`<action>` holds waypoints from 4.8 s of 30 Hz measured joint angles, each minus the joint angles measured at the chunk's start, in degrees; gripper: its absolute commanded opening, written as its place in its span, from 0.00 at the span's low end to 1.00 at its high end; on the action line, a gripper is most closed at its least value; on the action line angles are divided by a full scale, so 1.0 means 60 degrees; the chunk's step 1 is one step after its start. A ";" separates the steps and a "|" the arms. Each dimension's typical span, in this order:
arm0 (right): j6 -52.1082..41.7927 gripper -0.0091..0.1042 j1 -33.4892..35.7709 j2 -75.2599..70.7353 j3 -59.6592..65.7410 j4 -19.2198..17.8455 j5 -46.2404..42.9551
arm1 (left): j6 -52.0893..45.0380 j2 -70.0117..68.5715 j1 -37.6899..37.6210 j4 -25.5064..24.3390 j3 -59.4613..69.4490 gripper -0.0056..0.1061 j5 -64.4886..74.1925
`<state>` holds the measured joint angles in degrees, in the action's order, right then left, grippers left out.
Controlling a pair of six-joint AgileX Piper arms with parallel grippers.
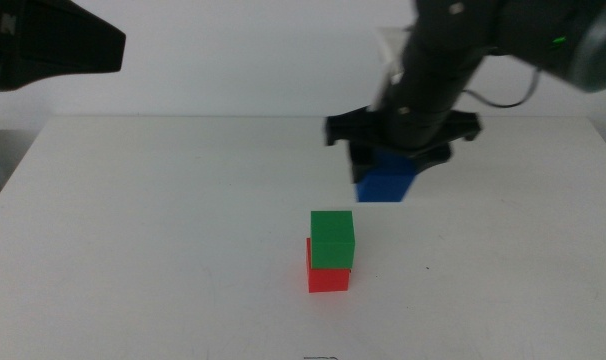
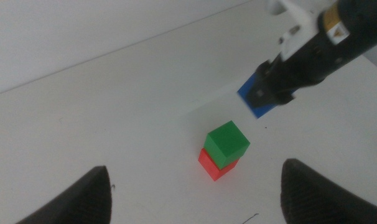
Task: Stack red cubes first, then green, then blue cubes in a specific spot.
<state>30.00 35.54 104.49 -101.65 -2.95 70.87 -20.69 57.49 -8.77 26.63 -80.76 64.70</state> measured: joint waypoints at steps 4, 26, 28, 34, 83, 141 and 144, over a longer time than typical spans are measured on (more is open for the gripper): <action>0.0388 0.07 0.0464 0.0495 -0.0389 -0.0045 0.0000 | 0.0000 0.0000 0.0000 0.0000 0.0000 0.89 0.0000; 0.1246 0.07 0.1012 0.1493 -0.0513 -0.0396 -0.0006 | 0.0000 0.0000 0.0000 0.0000 0.0000 0.89 0.0000; 0.1282 0.07 0.1032 0.1516 -0.0513 -0.0423 -0.0006 | 0.0000 0.0000 0.0000 0.0000 0.0000 0.89 0.0000; 0.1305 0.08 0.1151 0.1516 -0.0513 -0.0471 -0.0017 | 0.0000 0.0018 0.0000 0.0000 0.0000 0.89 0.0000; -0.0169 0.73 0.0218 -0.1518 -0.0557 -0.0823 -0.0461 | 0.0000 0.0018 0.0000 0.0000 0.0000 0.89 0.0000; -0.1549 0.73 -0.4462 -0.6509 0.2641 -0.1888 -0.1660 | 0.3538 -0.0150 0.0160 -0.6377 0.1100 0.89 -0.4138; -0.1549 0.73 -0.4462 -0.6509 0.2641 -0.1888 -0.1660 | 0.3538 -0.0264 0.0160 -0.6330 0.1351 0.89 -0.4174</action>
<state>20.70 8.76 65.44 -85.81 -14.28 60.91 0.54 55.90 -7.81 -11.35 -72.66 39.66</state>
